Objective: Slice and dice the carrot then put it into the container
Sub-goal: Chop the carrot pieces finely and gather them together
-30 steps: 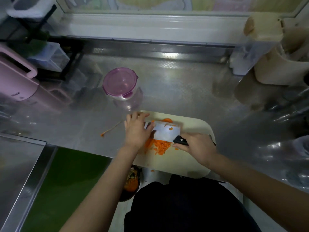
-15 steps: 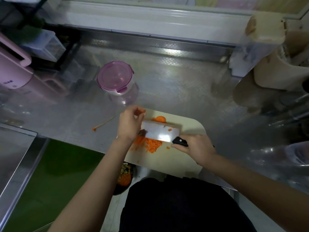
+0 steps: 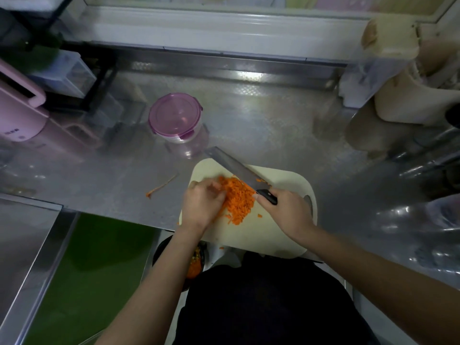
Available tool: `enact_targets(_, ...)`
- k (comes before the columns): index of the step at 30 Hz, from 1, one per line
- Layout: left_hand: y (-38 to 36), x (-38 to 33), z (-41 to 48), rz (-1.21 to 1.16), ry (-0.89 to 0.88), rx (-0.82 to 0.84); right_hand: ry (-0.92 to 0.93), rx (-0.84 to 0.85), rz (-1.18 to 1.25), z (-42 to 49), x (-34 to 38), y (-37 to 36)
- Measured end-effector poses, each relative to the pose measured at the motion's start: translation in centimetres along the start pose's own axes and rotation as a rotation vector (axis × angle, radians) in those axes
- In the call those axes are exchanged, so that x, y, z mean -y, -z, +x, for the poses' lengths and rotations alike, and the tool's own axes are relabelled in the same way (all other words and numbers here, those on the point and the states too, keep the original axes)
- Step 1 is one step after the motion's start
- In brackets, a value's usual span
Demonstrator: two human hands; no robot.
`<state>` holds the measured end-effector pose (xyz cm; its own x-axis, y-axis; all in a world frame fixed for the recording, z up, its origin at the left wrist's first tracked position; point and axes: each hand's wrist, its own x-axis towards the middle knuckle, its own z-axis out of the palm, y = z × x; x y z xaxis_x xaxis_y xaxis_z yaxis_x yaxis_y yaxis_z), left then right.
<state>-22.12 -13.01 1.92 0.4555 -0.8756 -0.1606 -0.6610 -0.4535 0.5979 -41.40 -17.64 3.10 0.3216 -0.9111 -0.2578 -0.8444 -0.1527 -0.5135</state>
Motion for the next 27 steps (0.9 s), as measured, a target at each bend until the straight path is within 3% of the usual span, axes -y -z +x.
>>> enact_targets(3, -0.2, 1.7, -0.8, 0.196, 0.036, 0.156, -0.016, 0.010, 0.061, -0.3, 0.7, -0.5)
enact_targets(6, -0.9, 2.8, -1.5, 0.231, 0.057, 0.261, -0.014, 0.019, 0.130, -0.8, 1.1, -1.3)
enact_targets(18, -3.3, 3.2, -2.0, 0.173, -0.240, 0.057, -0.063, 0.117, 0.336, -2.4, 3.5, -3.9)
enact_targets(27, -3.4, 4.1, -2.1, 0.017, -0.194, 0.000, -0.086, 0.176, 0.302, -2.4, 4.5, -5.0)
